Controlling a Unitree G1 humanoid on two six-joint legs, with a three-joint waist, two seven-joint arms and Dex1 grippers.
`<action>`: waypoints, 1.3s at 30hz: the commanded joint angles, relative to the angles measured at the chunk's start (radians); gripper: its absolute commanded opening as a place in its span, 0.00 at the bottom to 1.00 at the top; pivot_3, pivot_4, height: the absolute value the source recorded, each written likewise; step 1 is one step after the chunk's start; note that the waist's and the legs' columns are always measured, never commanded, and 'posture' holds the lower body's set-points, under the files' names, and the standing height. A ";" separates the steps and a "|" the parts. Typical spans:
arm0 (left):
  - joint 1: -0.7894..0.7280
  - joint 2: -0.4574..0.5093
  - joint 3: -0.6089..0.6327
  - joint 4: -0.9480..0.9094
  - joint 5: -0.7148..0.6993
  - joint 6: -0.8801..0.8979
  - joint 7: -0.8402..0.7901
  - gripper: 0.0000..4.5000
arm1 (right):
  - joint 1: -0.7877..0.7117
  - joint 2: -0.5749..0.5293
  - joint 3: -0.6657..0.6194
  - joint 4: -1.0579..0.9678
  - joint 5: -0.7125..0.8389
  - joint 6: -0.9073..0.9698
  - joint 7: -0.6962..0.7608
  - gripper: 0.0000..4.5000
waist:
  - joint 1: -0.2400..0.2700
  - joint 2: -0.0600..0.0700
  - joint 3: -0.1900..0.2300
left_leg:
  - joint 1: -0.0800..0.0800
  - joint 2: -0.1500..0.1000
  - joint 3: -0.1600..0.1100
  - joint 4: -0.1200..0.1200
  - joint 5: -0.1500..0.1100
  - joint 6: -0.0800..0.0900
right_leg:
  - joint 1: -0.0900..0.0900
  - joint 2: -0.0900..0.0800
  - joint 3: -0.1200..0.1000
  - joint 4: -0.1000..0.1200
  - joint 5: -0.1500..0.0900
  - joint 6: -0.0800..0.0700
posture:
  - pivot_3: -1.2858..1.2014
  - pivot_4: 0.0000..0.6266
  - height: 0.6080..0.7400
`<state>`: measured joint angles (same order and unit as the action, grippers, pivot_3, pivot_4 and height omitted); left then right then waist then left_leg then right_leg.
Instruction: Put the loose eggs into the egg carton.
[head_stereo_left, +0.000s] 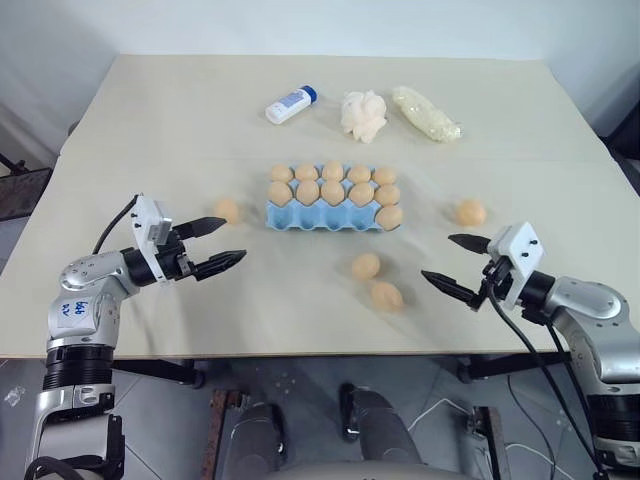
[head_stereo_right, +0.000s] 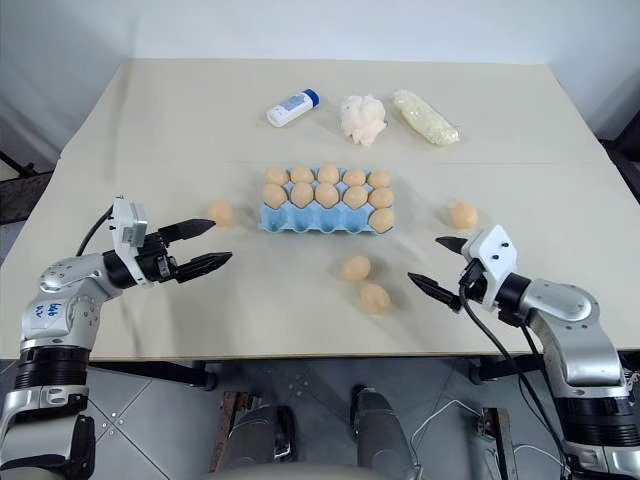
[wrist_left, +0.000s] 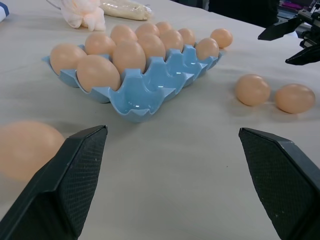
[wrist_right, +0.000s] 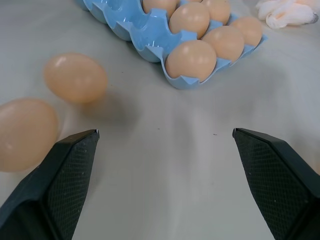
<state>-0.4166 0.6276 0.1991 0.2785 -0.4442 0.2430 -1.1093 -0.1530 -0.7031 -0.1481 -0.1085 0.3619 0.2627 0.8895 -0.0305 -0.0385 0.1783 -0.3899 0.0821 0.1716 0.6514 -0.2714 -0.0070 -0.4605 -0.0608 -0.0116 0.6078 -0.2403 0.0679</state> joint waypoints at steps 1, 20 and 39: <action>-0.023 -0.003 -0.005 -0.016 0.005 -0.043 -0.003 1.00 | -0.004 0.002 -0.011 -0.020 0.002 -0.016 -0.005 1.00 | 0.000 0.000 0.000 | 0.000 0.000 0.000 0.000 0.000 0.000 | 0.000 0.000 0.000 0.000 0.000 0.000 | 0.52 0.24 1.00; -0.029 -0.010 0.002 0.006 -0.009 -0.086 -0.014 1.00 | 0.085 0.015 -0.133 -0.235 0.113 0.253 -0.186 1.00 | 0.003 0.000 0.000 | 0.000 0.000 0.000 0.000 0.000 0.000 | 0.000 0.000 0.000 0.001 0.000 0.000 | 0.52 0.24 1.00; -0.045 -0.013 -0.030 0.101 0.018 -0.240 -0.131 1.00 | 0.211 0.042 -0.065 -0.607 0.248 0.637 -0.434 1.00 | 0.001 -0.001 -0.001 | 0.000 0.000 0.000 0.000 0.000 0.001 | 0.001 0.000 0.000 -0.002 -0.002 -0.004 | 0.52 0.24 1.00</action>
<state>-0.4722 0.6083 0.1560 0.4117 -0.4117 0.0118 -1.2333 0.1308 -0.6548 -0.2777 -0.6868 0.5951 0.8315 0.4856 -0.0292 -0.0398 0.1774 -0.3906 0.0818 0.1710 0.6506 -0.2711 -0.0061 -0.4598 -0.0607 -0.0115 0.6046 -0.2422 0.0644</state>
